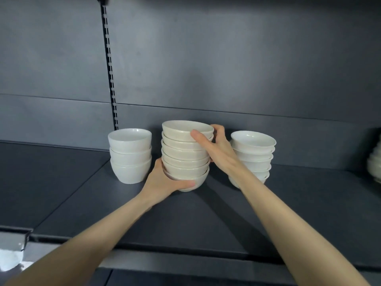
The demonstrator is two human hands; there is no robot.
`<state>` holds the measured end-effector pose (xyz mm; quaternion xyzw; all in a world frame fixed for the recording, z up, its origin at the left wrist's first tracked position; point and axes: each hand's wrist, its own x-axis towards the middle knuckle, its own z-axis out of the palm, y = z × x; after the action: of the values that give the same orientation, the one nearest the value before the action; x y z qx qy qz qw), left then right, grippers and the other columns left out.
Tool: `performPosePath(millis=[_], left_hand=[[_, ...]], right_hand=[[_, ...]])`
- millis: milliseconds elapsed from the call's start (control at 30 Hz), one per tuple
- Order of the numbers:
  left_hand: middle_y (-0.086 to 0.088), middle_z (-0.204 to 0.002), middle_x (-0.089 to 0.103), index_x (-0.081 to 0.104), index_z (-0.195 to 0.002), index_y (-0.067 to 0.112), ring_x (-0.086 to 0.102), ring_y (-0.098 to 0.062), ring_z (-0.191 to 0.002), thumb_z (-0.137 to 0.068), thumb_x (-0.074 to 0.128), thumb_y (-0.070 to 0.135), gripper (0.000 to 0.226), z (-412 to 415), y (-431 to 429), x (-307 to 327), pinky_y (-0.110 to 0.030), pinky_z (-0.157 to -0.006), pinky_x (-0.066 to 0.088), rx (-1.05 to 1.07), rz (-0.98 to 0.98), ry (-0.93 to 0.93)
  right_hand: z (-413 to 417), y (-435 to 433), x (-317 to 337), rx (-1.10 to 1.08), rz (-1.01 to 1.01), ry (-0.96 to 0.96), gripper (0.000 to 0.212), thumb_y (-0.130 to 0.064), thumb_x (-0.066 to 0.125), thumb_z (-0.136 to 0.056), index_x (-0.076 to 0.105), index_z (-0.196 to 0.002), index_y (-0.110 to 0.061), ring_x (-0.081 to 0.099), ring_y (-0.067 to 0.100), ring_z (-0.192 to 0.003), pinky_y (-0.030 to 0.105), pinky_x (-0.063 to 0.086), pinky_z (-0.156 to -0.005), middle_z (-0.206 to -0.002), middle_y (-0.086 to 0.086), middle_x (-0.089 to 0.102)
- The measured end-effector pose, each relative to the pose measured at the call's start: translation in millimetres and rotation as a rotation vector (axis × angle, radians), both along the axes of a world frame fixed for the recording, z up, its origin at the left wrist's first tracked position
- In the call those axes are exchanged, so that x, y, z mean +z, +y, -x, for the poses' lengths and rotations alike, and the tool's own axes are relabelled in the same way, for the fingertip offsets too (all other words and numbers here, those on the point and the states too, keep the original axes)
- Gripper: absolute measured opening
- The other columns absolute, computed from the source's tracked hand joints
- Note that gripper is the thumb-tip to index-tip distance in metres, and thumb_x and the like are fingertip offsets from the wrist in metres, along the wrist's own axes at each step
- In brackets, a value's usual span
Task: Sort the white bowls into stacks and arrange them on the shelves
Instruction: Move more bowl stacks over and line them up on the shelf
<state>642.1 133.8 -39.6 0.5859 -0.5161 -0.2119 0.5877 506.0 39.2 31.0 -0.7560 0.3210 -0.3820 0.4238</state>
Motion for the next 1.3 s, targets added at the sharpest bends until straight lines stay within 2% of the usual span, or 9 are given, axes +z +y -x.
performPosePath(millis=[133, 267, 400, 600, 767, 867, 1000, 1200, 1300], left_hand=[[0.043, -0.086, 0.064, 0.05, -0.101, 0.036, 0.061, 0.019, -0.087, -0.063, 0.084, -0.008, 0.067, 7, 13, 2, -0.002, -0.069, 0.046, -0.046, 0.018, -0.006], [0.032, -0.103, 0.066, 0.045, -0.116, 0.032, 0.058, 0.018, -0.096, -0.066, 0.083, -0.005, 0.073, 2, 15, 2, -0.002, -0.073, 0.046, -0.101, 0.01, 0.003], [0.02, -0.125, 0.059, 0.039, -0.128, 0.037, 0.057, 0.01, -0.11, -0.06, 0.089, 0.009, 0.089, -10, 11, 2, -0.009, -0.082, 0.049, -0.158, -0.052, 0.013], [0.036, -0.112, 0.06, 0.039, -0.12, 0.043, 0.056, 0.013, -0.108, -0.058, 0.087, -0.001, 0.09, -12, 6, 4, -0.007, -0.079, 0.048, -0.195, -0.027, 0.007], [0.03, -0.113, 0.064, 0.045, -0.12, 0.037, 0.059, 0.008, -0.109, -0.061, 0.081, -0.016, 0.087, -12, 4, 7, -0.01, -0.08, 0.049, -0.222, 0.024, -0.005], [0.02, -0.119, 0.065, 0.046, -0.126, 0.03, 0.06, 0.001, -0.112, -0.059, 0.084, -0.013, 0.088, -16, 2, 4, -0.013, -0.081, 0.05, -0.224, 0.03, 0.022], [0.012, -0.124, 0.064, 0.044, -0.133, 0.024, 0.06, -0.003, -0.114, -0.058, 0.086, -0.008, 0.091, -17, 1, 3, -0.015, -0.083, 0.051, -0.22, 0.023, 0.029], [0.018, -0.118, 0.067, 0.049, -0.124, 0.031, 0.062, -0.001, -0.111, -0.06, 0.083, -0.011, 0.084, -9, 11, 9, -0.015, -0.081, 0.051, -0.209, 0.023, 0.027], [0.034, -0.103, 0.066, 0.049, -0.111, 0.037, 0.062, 0.012, -0.099, -0.063, 0.079, -0.016, 0.078, 3, 24, 20, -0.007, -0.075, 0.049, -0.194, 0.053, 0.018]], right_hand=[[6, 10, -1, 0.066, -0.027, -0.015, 0.082, -0.066, 0.066, -0.073, 0.033, -0.136, -0.027, 0.052, 0.007, -0.116, 0.029, 0.046, -0.095, -0.13, -0.01, 0.051], [6, 13, -2, 0.09, -0.04, 0.001, 0.1, -0.076, 0.064, -0.057, 0.029, -0.14, -0.031, 0.048, 0.01, -0.123, 0.04, 0.043, -0.104, -0.136, -0.01, 0.044], [9, 13, -1, 0.191, -0.085, -0.033, 0.088, -0.053, 0.069, -0.079, 0.018, -0.147, -0.03, 0.049, 0.005, -0.122, 0.035, 0.042, -0.105, -0.138, -0.012, 0.047], [3, 7, -4, 0.195, -0.102, -0.075, 0.091, -0.052, 0.068, -0.079, 0.013, -0.149, -0.032, 0.047, 0.003, -0.123, 0.034, 0.039, -0.107, -0.139, -0.014, 0.046], [-2, 3, -13, 0.207, -0.155, -0.133, 0.09, -0.066, 0.066, -0.06, 0.026, -0.138, -0.044, 0.05, 0.001, -0.122, 0.042, 0.042, -0.106, -0.13, -0.023, 0.052], [-1, 4, -16, 0.204, -0.179, -0.129, 0.082, -0.068, 0.064, -0.06, 0.034, -0.133, -0.043, 0.054, 0.008, -0.12, 0.051, 0.045, -0.102, -0.127, -0.02, 0.057], [-2, 7, -14, 0.177, -0.164, -0.125, 0.084, -0.07, 0.063, -0.061, 0.036, -0.134, -0.039, 0.056, 0.007, -0.118, 0.049, 0.046, -0.102, -0.126, -0.018, 0.059], [-1, 12, -10, 0.174, -0.143, -0.133, 0.088, -0.07, 0.062, -0.06, 0.036, -0.135, -0.032, 0.056, 0.005, -0.117, 0.044, 0.043, -0.106, -0.127, -0.014, 0.058], [5, 19, -4, 0.189, -0.129, -0.138, 0.09, -0.07, 0.063, -0.059, 0.035, -0.136, -0.032, 0.056, 0.006, -0.118, 0.044, 0.043, -0.106, -0.128, -0.014, 0.057]])
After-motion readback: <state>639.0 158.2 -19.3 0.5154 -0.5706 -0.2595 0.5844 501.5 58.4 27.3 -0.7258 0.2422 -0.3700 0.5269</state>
